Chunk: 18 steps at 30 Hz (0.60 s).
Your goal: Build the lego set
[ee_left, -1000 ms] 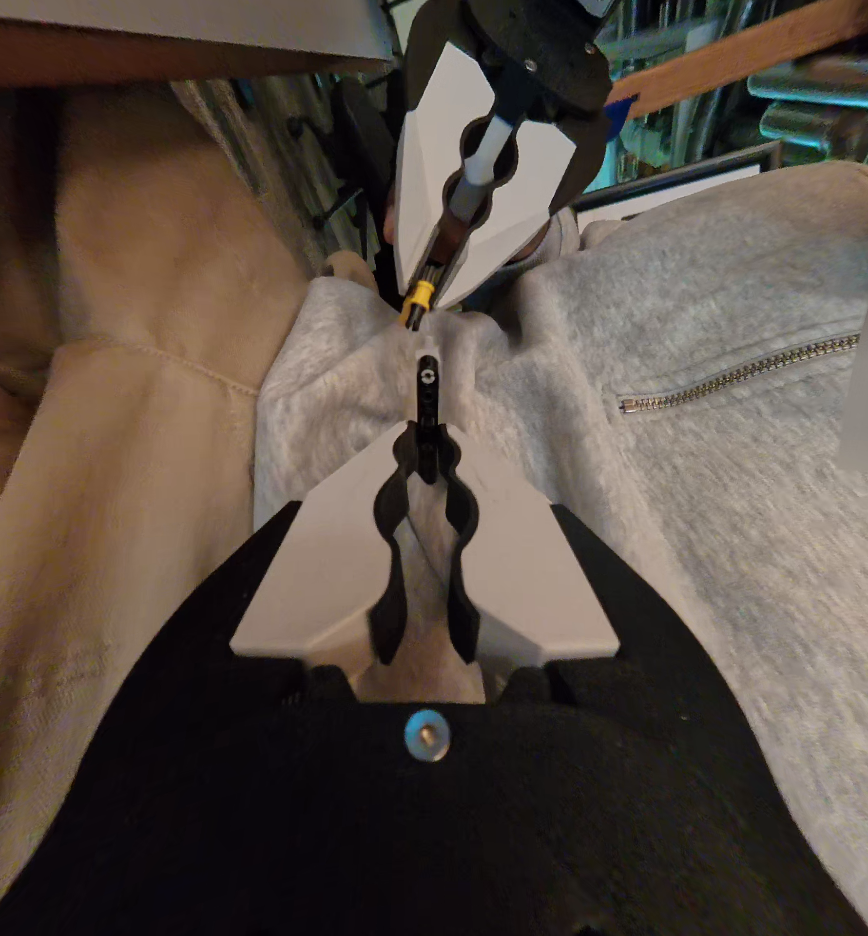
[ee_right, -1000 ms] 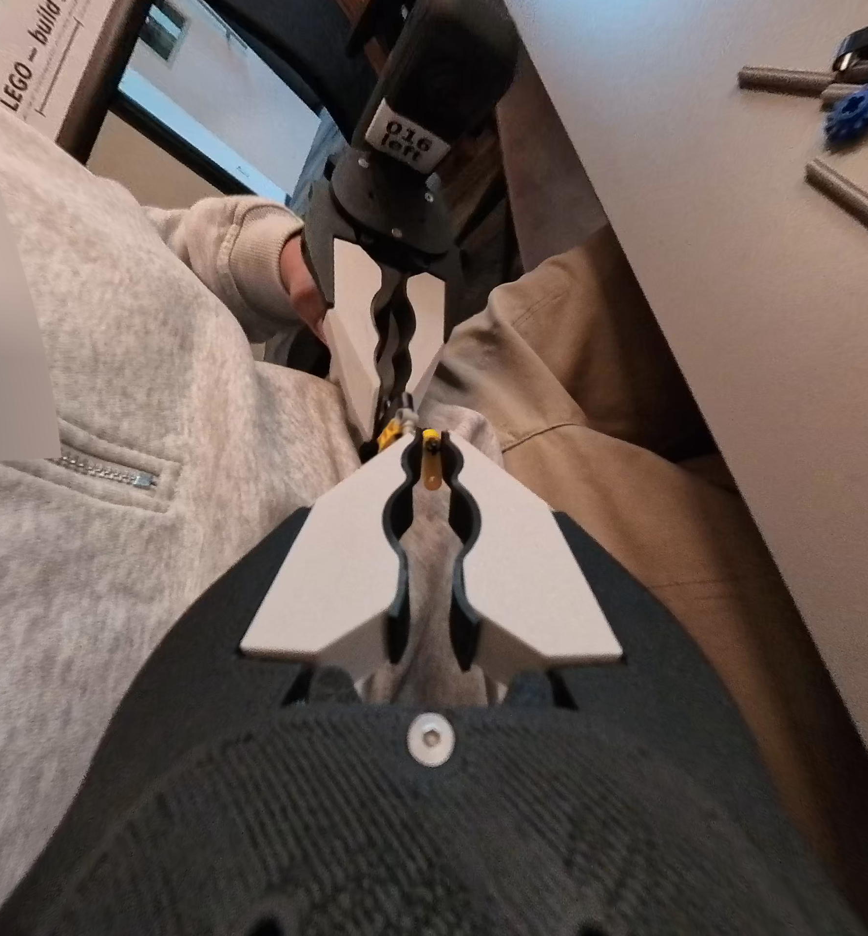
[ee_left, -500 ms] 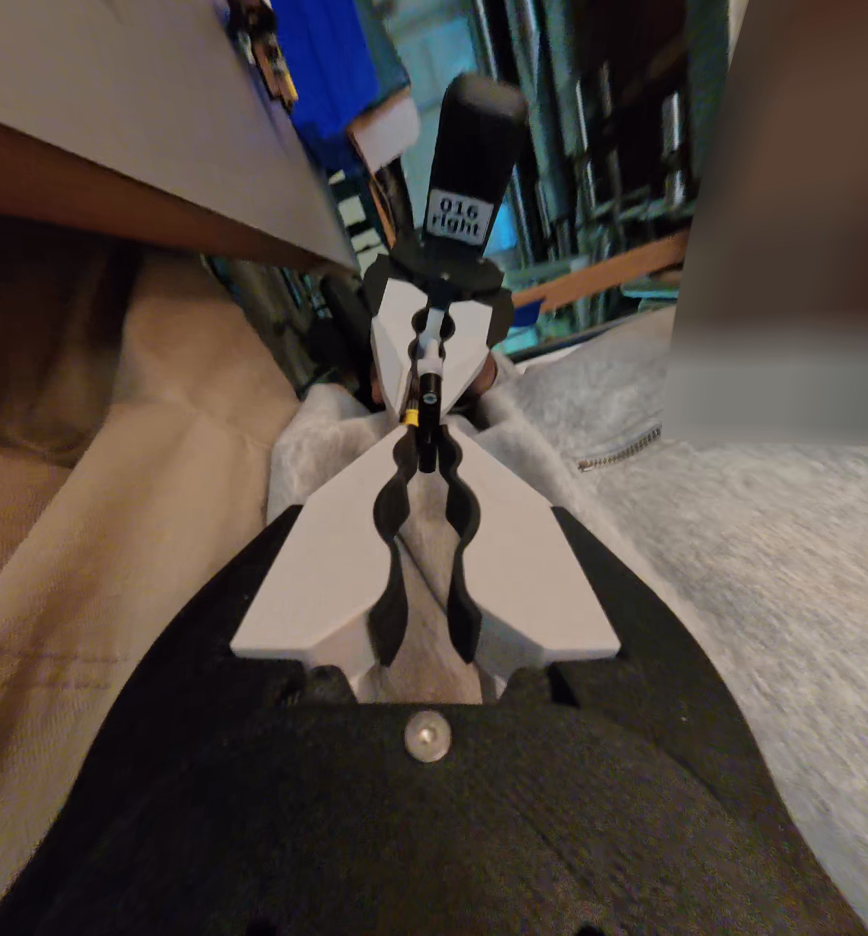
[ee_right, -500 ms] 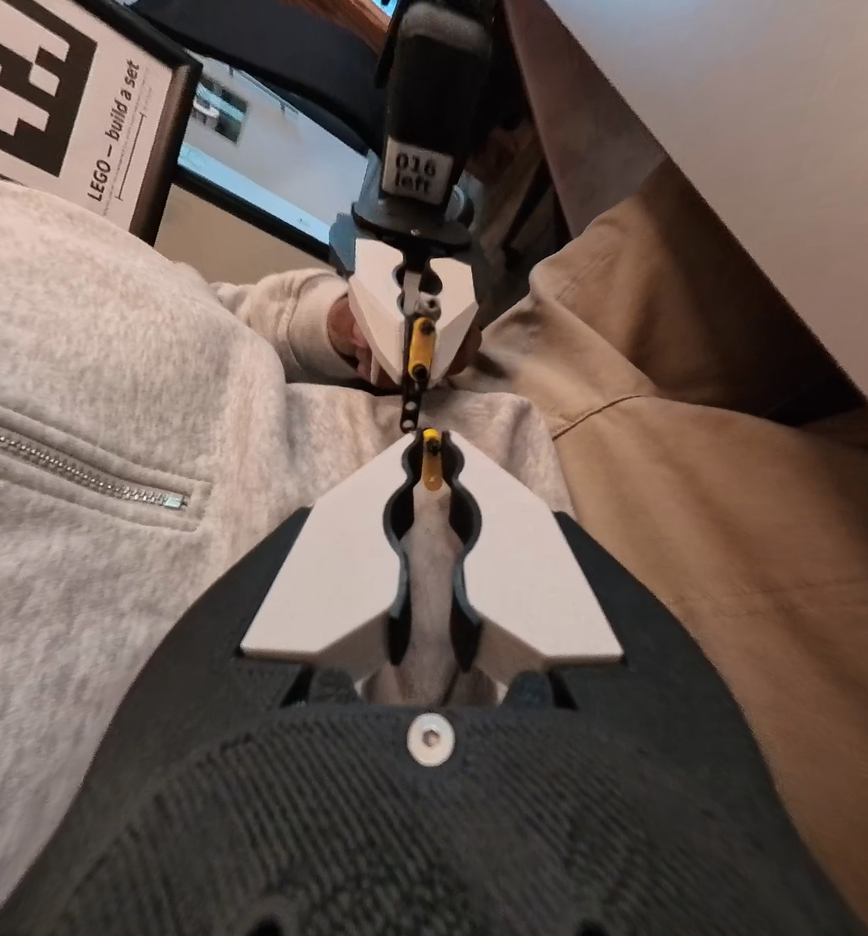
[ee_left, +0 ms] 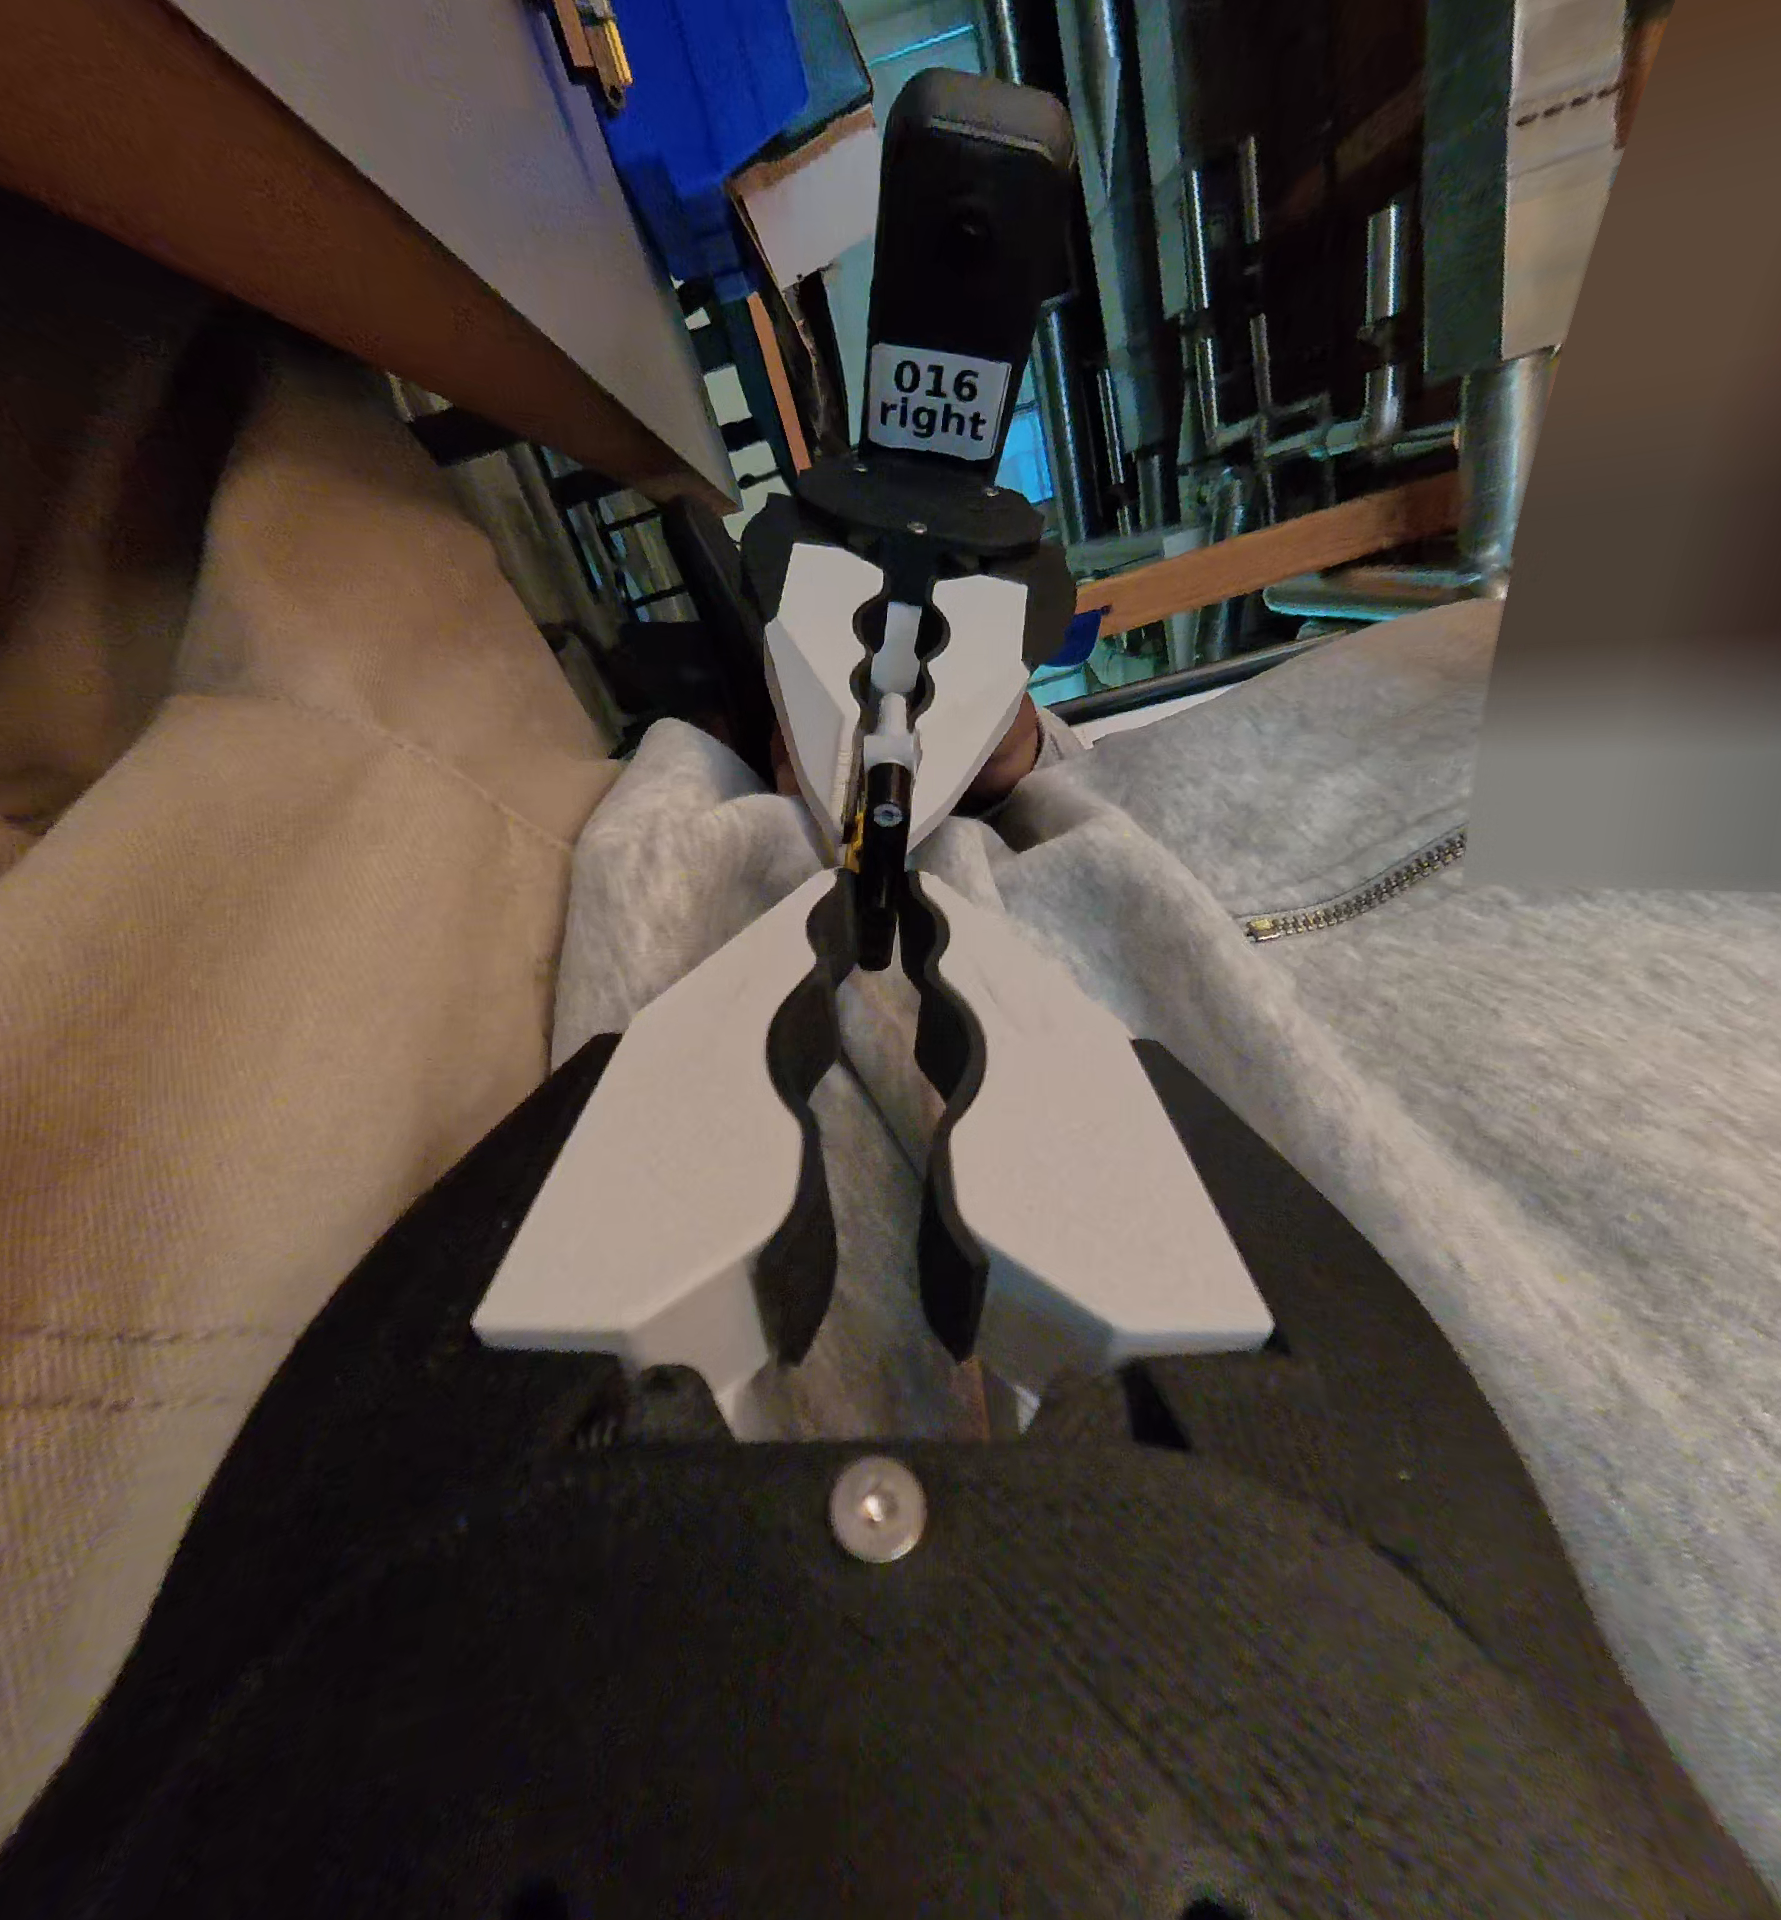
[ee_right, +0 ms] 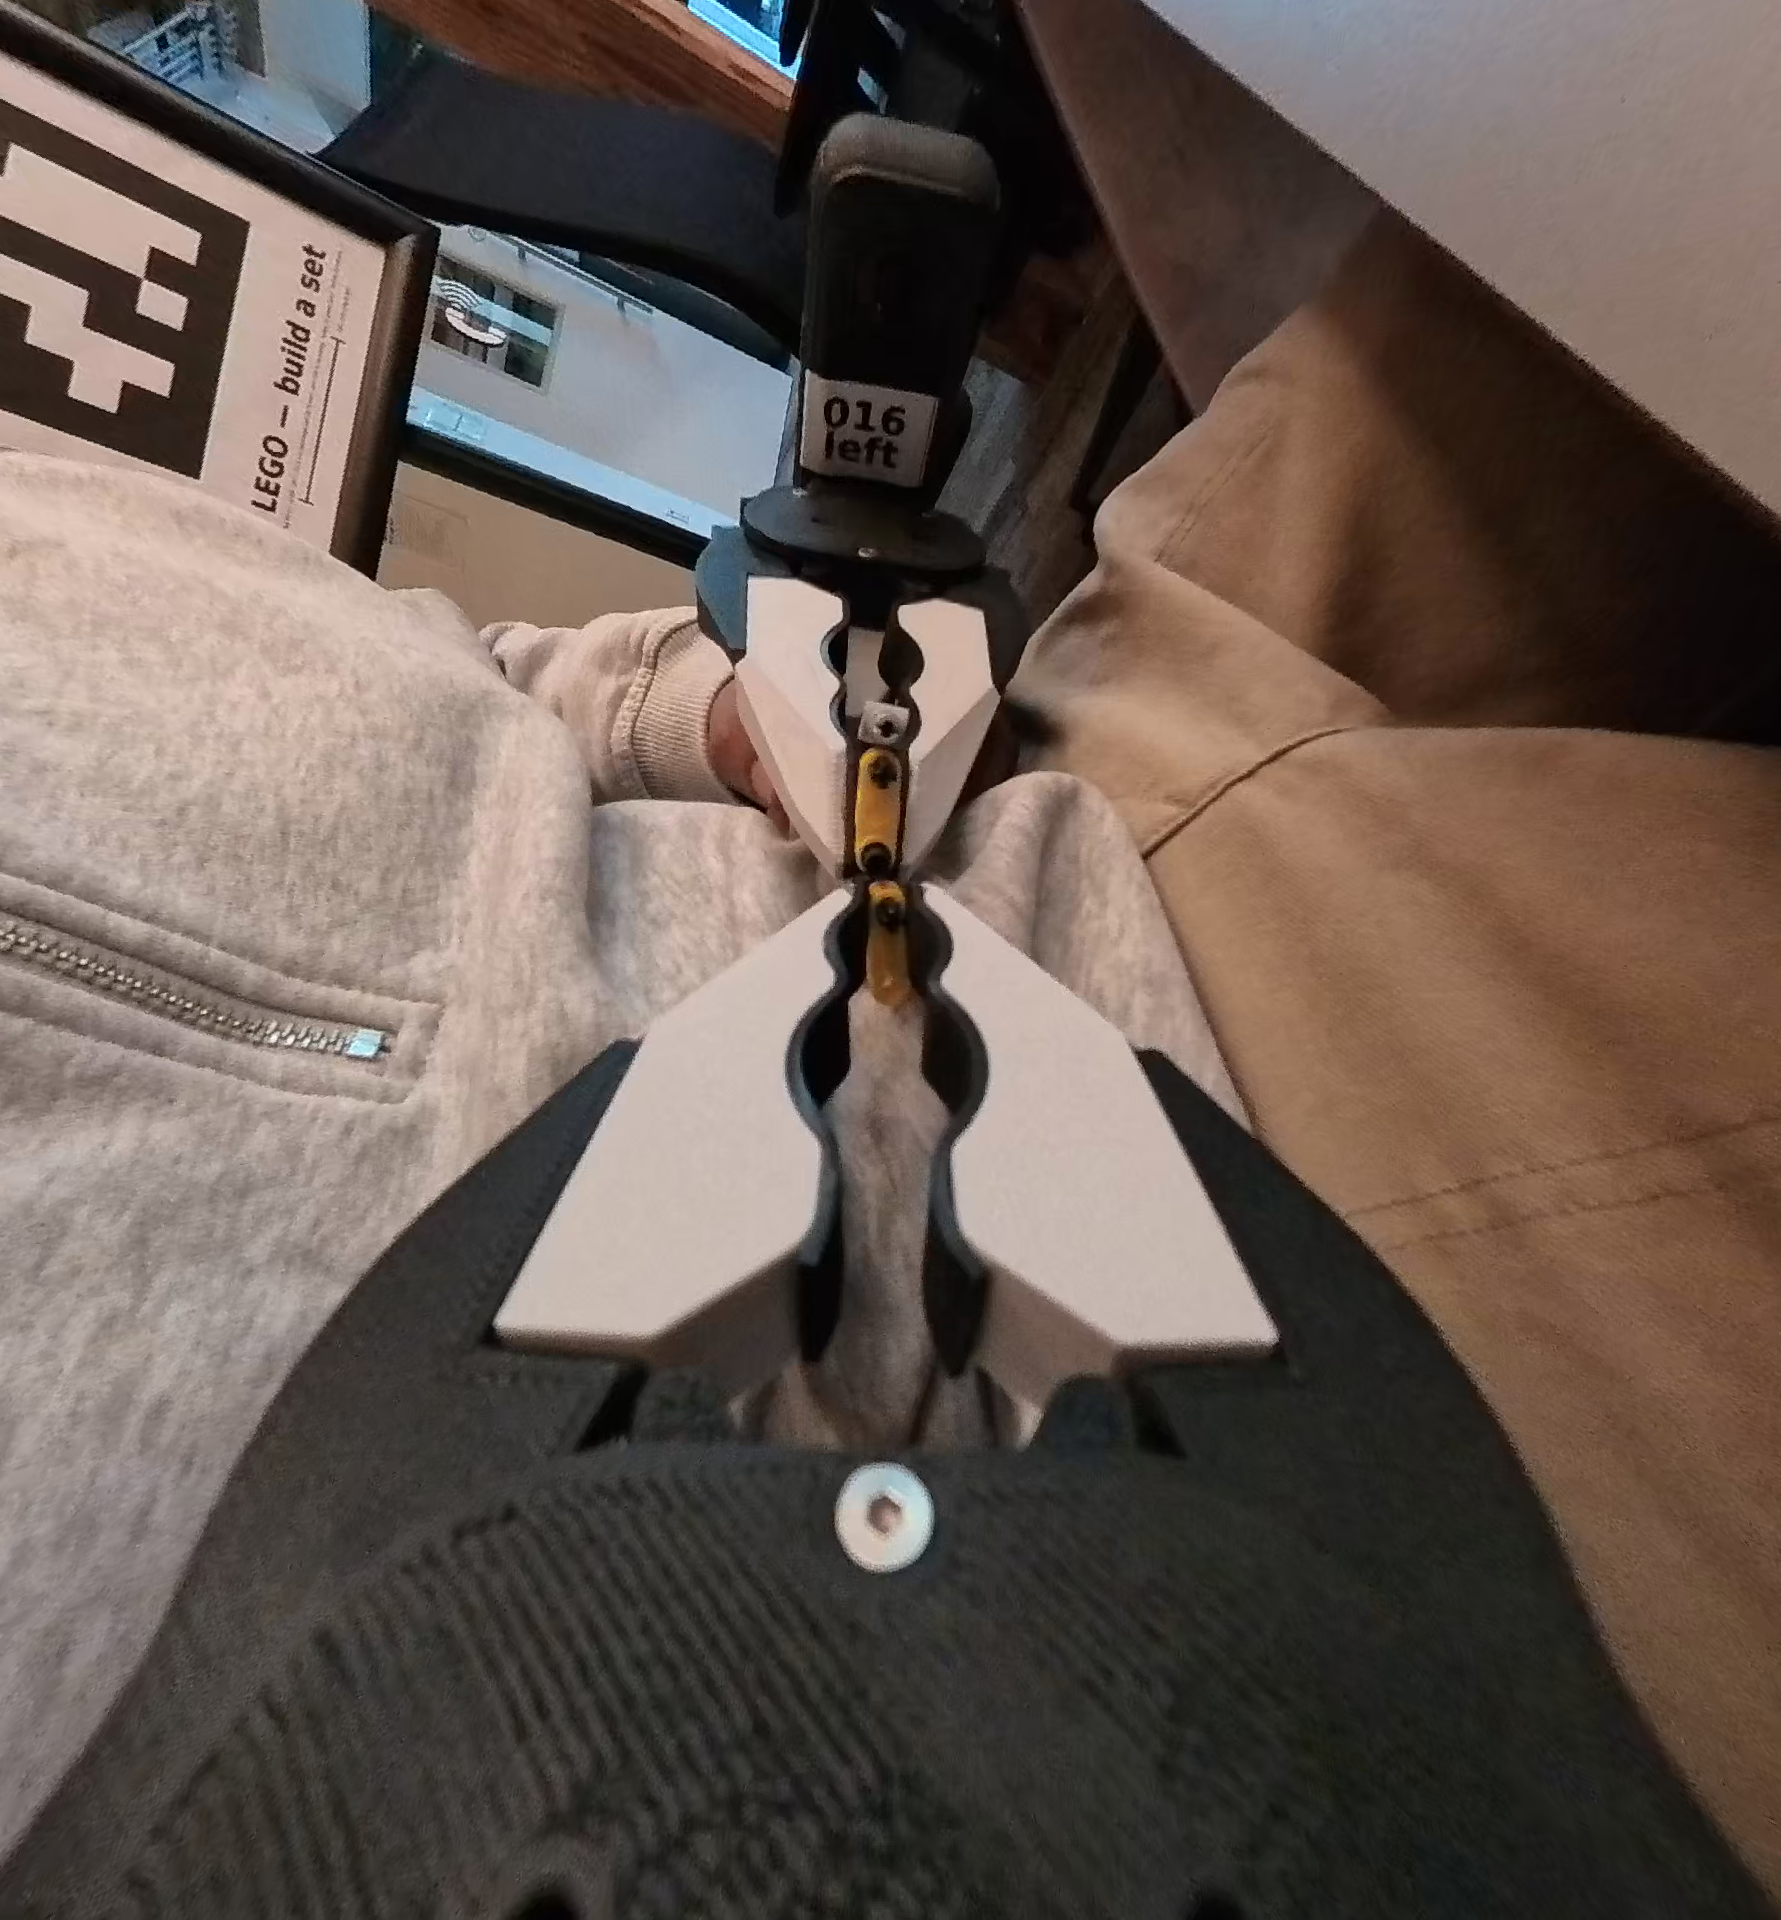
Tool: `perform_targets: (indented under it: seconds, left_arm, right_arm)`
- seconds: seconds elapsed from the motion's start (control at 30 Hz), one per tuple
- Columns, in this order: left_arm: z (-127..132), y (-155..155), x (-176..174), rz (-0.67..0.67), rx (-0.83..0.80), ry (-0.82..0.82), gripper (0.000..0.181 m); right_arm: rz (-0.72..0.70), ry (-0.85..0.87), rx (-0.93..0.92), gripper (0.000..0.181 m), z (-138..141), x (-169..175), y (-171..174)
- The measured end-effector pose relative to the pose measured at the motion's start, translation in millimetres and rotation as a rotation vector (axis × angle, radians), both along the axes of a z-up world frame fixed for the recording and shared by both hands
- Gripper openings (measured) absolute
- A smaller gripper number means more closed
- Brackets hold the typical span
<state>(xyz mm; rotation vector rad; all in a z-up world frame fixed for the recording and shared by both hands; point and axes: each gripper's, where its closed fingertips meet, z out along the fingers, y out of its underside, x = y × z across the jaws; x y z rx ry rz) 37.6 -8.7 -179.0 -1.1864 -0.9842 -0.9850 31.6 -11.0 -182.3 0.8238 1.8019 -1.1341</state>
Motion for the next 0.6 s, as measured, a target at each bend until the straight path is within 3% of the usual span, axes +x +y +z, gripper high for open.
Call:
perform_targets:
  seconds: [0.6]
  left_arm:
    - [-2.6, 2.3, 1.0, 0.102, -0.035, -0.008, 0.008]
  right_arm:
    - [0.025, 0.047, 0.052, 0.005, -0.5, 4.6, 0.9]
